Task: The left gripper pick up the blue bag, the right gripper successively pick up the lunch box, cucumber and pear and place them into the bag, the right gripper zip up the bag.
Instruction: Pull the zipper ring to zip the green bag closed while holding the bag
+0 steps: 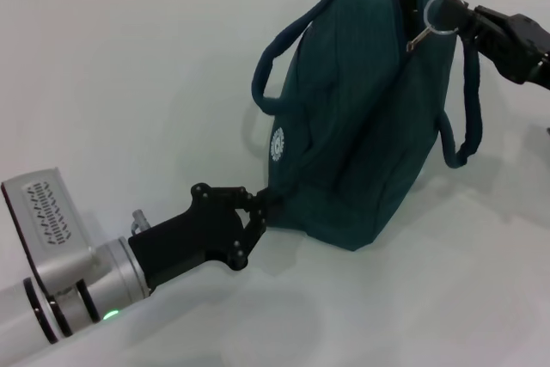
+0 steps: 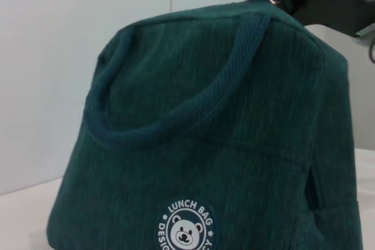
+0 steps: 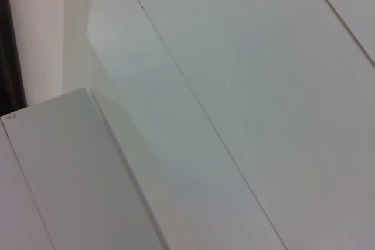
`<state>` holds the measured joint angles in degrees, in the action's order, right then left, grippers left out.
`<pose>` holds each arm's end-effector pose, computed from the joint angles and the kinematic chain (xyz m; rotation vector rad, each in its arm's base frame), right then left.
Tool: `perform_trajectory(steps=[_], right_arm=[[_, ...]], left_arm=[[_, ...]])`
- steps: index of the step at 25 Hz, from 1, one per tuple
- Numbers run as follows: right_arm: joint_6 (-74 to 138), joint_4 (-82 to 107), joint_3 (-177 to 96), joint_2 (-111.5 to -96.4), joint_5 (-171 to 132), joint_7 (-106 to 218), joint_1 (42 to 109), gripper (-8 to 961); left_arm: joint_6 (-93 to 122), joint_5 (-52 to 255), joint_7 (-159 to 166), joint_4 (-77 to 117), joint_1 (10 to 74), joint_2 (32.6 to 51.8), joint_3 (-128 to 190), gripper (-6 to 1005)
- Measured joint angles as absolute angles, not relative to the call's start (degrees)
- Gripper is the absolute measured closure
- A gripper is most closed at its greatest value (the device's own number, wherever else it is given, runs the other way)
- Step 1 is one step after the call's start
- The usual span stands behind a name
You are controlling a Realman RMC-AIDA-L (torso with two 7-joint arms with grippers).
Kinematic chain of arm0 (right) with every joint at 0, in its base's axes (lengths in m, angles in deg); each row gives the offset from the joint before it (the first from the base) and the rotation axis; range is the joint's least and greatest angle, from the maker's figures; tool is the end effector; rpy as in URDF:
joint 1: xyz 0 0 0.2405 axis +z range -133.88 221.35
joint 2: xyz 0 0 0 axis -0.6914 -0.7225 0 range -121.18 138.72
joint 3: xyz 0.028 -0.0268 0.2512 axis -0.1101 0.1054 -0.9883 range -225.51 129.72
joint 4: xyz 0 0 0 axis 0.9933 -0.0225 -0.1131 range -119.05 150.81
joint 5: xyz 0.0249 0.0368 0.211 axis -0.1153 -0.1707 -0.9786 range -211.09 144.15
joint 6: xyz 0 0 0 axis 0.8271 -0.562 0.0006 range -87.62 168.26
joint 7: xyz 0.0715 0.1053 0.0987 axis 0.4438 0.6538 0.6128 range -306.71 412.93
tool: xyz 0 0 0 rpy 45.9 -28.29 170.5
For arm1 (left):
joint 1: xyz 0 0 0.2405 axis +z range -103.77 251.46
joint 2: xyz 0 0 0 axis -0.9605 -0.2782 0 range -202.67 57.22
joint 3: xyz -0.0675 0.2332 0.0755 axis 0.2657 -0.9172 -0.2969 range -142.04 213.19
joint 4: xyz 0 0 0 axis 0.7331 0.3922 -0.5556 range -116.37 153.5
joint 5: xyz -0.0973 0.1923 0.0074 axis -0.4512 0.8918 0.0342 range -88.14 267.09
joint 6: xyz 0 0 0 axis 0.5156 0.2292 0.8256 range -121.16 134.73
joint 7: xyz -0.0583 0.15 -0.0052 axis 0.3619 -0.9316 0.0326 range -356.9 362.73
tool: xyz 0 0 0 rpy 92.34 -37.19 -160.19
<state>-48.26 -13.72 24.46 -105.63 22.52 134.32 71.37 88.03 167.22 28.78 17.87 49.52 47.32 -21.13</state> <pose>0.1961 0.3492 0.0107 -2.4316 0.7239 1.4808 -0.2929 0.2544 -0.1051 -2.4539 -0.3974 -0.8393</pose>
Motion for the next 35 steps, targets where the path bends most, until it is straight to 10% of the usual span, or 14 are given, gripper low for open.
perform_trajectory(steps=[35], right_arm=[[-55.2, -11.4, 25.7, -106.54, 26.2, 134.6, 71.8, 944]], left_arm=[[92.5, 166.6, 35.6, 31.6, 57.5, 46.53, -24.7, 945]])
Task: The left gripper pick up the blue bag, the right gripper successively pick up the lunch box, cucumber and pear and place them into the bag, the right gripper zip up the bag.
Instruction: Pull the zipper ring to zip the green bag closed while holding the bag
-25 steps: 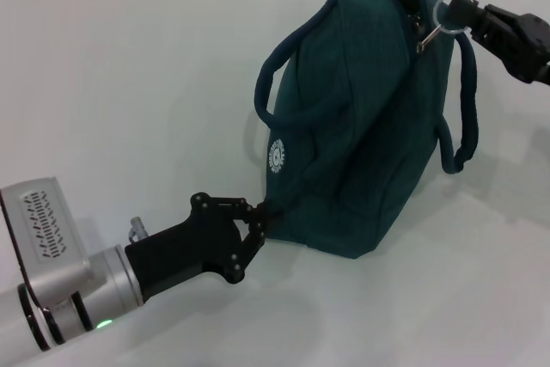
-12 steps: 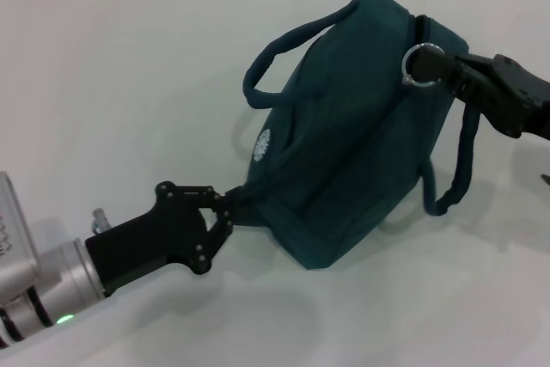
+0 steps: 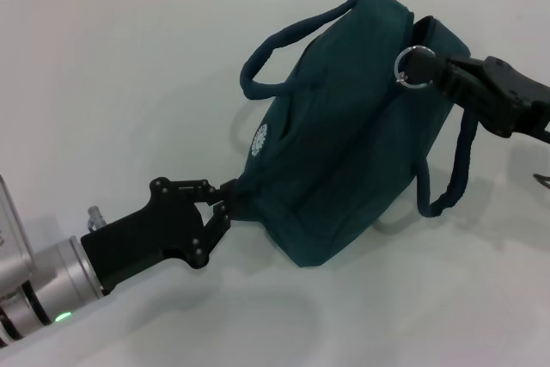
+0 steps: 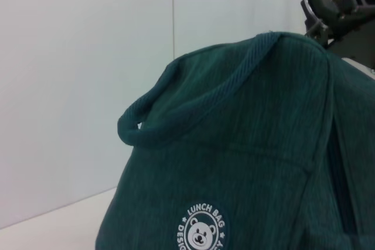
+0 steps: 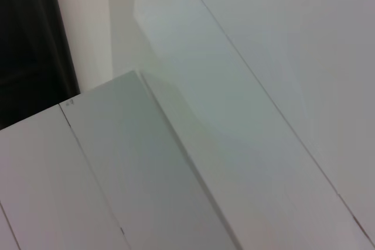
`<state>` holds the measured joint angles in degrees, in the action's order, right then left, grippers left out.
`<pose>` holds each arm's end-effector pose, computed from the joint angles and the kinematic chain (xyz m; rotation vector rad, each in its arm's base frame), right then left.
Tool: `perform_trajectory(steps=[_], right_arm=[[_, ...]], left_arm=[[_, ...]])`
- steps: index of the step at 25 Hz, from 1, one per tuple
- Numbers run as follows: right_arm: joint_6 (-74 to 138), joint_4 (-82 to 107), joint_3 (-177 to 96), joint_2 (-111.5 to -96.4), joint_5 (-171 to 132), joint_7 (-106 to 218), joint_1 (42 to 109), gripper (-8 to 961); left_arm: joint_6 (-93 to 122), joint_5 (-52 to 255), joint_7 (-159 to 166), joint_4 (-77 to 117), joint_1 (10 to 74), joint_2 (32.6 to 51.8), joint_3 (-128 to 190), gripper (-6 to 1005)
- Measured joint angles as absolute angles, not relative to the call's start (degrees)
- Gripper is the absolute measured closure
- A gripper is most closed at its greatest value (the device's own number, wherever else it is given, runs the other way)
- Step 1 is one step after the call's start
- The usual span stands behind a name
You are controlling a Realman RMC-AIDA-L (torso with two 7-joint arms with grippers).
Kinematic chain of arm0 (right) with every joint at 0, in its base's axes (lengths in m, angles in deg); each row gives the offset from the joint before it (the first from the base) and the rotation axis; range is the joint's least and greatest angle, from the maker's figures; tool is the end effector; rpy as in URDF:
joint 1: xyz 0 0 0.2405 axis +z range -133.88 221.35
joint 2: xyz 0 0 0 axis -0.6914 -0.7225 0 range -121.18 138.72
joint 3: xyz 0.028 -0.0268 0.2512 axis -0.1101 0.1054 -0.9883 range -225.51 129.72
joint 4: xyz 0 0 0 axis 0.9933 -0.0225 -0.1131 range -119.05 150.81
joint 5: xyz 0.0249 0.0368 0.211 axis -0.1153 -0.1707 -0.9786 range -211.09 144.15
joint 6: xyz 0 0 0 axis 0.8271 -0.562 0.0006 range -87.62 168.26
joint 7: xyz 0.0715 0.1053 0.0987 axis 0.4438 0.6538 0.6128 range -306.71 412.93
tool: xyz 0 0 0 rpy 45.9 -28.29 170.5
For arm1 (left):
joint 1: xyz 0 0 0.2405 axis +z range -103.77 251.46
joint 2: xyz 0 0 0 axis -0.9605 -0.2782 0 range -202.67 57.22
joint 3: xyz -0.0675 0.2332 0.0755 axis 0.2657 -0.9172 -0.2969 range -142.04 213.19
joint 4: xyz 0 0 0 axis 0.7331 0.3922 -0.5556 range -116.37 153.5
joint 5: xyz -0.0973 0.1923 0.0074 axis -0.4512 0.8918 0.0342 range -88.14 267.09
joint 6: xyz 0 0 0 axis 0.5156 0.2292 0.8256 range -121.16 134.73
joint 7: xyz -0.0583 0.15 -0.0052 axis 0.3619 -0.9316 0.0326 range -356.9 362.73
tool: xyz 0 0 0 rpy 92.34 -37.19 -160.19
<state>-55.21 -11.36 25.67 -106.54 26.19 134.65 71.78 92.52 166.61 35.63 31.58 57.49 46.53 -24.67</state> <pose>0.1904 0.3235 -0.0065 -2.5804 0.7331 1.5327 -0.3051 0.2484 -0.0695 -2.4248 -0.3399 -0.8754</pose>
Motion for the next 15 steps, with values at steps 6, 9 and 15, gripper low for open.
perform_trajectory(steps=[6, 9, 15], right_arm=[[-54.0, -11.4, 25.6, -106.55, 26.2, 134.4, 71.7, 945], [-53.9, -11.4, 25.6, -106.55, 26.2, 134.4, 71.8, 945], [-53.9, -11.4, 25.6, -106.54, 26.2, 134.1, 71.9, 945]], left_arm=[[93.0, 164.3, 39.4, 31.8, 57.1, 46.6, -24.6, 885], [93.7, 164.2, 42.1, 32.9, 56.7, 46.62, -24.8, 799], [99.3, 164.7, 49.0, 37.1, 56.5, 46.53, -24.9, 558]])
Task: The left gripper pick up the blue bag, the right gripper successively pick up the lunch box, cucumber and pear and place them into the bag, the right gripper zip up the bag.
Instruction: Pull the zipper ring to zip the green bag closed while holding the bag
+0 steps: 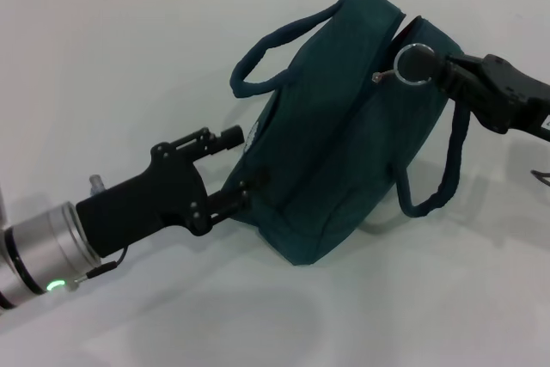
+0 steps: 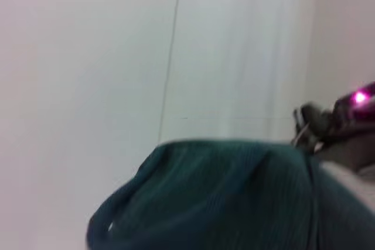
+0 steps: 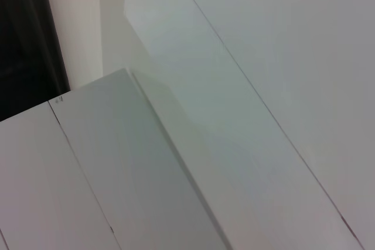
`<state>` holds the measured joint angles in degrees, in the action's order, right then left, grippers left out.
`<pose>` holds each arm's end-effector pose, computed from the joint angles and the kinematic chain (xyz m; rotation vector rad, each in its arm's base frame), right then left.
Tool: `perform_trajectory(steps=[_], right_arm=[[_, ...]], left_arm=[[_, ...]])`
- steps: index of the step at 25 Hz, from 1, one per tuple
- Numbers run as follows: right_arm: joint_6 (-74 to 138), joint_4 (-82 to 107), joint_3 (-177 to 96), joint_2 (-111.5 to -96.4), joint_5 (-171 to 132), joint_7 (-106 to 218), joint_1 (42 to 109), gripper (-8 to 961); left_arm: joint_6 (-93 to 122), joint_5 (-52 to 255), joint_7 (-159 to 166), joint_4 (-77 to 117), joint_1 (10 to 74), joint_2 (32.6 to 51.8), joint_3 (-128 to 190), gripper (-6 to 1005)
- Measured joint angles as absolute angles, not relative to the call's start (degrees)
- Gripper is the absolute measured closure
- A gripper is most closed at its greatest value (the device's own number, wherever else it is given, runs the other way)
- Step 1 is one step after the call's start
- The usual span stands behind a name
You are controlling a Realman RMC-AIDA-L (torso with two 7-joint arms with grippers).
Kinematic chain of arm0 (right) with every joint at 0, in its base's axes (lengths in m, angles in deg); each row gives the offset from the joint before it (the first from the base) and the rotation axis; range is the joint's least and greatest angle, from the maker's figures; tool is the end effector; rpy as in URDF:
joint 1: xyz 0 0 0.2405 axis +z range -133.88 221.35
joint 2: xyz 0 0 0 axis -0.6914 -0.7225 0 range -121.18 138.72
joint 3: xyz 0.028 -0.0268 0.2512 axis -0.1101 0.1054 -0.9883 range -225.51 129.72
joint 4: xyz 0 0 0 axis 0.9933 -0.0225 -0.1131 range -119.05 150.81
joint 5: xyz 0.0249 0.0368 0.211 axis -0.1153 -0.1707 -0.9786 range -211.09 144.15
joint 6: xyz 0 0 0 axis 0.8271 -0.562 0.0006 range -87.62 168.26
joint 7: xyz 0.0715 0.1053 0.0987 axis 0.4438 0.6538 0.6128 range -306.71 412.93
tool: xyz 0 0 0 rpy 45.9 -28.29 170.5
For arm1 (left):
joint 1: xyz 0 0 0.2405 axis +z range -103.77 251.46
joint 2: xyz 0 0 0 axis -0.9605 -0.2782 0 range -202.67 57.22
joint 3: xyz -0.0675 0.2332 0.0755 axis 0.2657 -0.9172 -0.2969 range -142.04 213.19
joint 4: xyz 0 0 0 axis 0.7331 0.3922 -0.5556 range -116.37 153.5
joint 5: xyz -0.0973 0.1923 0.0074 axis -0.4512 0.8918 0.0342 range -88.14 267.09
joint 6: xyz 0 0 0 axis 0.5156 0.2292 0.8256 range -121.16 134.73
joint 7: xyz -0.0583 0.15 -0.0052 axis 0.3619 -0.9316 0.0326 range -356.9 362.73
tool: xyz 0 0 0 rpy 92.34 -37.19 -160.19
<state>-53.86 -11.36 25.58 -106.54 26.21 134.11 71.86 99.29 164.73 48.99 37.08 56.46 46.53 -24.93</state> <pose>0.1919 0.3271 -0.0075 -2.5665 0.7316 1.5089 -0.2763 0.2626 -0.0471 -2.4221 -0.4216 -1.1228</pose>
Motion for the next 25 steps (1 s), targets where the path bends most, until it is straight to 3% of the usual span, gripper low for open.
perform_trajectory(steps=[3, 11, 17, 25], right_arm=[[-53.7, -11.4, 25.6, -106.55, 26.2, 133.8, 71.9, 944], [-53.6, -11.4, 25.4, -106.54, 26.2, 133.6, 71.8, 944], [-53.1, -11.4, 25.2, -106.54, 26.2, 133.5, 71.6, 945], [-53.0, -11.3, 24.7, -106.5, 25.7, 133.0, 71.6, 945]], left_arm=[[100.8, 164.8, 52.0, 39.2, 56.5, 46.61, -25.0, 409], [101.6, 164.5, 56.1, 40.7, 55.0, 47.03, -25.1, 392], [101.7, 164.5, 56.2, 40.5, 53.7, 47.16, -25.1, 461], [101.8, 164.7, 55.7, 40.4, 53.6, 47.16, -25.1, 818]])
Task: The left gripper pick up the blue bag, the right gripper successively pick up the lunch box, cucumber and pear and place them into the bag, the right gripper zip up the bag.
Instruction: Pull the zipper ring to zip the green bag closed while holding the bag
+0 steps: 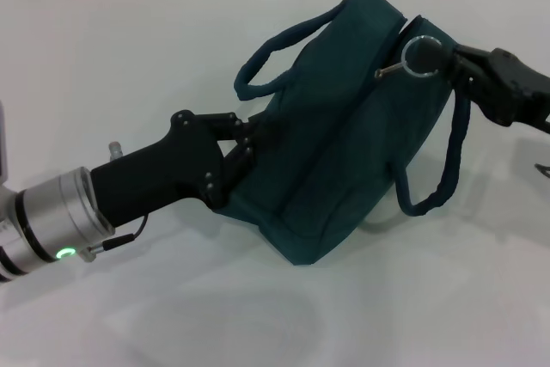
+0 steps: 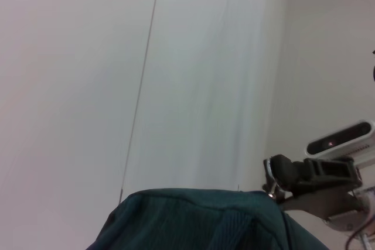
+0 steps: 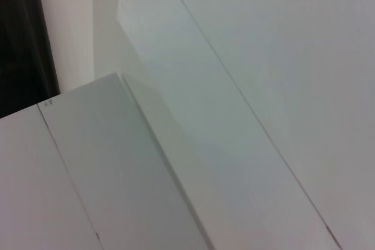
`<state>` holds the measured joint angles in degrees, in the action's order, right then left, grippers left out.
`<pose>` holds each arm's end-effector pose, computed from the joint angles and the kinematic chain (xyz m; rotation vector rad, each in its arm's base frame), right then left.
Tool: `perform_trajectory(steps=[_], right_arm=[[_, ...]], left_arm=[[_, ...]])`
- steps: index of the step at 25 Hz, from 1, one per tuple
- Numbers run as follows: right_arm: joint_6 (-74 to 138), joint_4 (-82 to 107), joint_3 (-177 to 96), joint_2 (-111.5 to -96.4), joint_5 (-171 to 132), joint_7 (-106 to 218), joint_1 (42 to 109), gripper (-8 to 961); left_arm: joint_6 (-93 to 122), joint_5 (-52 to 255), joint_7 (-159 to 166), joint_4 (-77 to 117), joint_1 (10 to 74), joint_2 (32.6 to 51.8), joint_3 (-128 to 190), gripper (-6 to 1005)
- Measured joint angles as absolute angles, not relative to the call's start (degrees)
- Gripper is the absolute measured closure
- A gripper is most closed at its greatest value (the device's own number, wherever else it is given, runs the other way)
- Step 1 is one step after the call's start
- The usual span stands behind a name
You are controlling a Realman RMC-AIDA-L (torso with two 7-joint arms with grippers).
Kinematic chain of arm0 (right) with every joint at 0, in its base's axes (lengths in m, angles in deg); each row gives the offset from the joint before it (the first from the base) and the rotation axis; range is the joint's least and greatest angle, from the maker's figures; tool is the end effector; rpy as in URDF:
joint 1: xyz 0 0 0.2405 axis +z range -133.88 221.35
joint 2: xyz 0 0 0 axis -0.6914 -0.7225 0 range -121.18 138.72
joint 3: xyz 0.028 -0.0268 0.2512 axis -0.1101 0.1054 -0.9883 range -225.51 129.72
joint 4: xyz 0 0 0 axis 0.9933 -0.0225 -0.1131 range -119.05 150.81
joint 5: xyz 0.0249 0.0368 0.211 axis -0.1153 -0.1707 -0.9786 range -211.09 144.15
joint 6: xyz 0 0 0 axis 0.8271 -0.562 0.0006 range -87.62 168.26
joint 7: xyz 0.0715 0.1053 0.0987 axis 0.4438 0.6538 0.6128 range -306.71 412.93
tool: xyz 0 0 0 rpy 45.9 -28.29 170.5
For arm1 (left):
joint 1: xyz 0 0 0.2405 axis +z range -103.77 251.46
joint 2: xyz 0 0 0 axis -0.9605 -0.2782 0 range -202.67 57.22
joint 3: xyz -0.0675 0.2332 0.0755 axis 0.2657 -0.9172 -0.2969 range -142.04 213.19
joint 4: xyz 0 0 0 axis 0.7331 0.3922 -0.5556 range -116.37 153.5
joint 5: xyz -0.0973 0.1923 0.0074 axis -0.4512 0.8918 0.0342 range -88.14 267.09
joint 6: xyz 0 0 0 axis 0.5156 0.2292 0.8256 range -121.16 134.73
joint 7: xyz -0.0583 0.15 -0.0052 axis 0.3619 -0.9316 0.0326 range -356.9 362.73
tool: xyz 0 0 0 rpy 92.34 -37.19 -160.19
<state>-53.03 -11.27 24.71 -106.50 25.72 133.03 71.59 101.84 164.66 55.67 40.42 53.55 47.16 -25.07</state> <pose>0.1951 0.3304 -0.0043 -2.5280 0.7174 1.5026 -0.2485 0.2780 -0.0409 -2.4659 -0.4099 -1.2473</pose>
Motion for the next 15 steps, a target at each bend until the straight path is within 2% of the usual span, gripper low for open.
perform_trajectory(steps=[3, 15], right_arm=[[-53.0, -11.3, 23.4, -106.47, 25.7, 133.0, 71.7, 945], [-49.8, -10.9, 19.7, -106.09, 25.9, 131.7, 71.0, 945]], left_arm=[[102.3, 164.9, 54.8, 40.3, 53.7, 47.08, -25.7, 925], [106.5, 169.4, 52.2, 41.1, 54.0, 45.45, -29.1, 933]])
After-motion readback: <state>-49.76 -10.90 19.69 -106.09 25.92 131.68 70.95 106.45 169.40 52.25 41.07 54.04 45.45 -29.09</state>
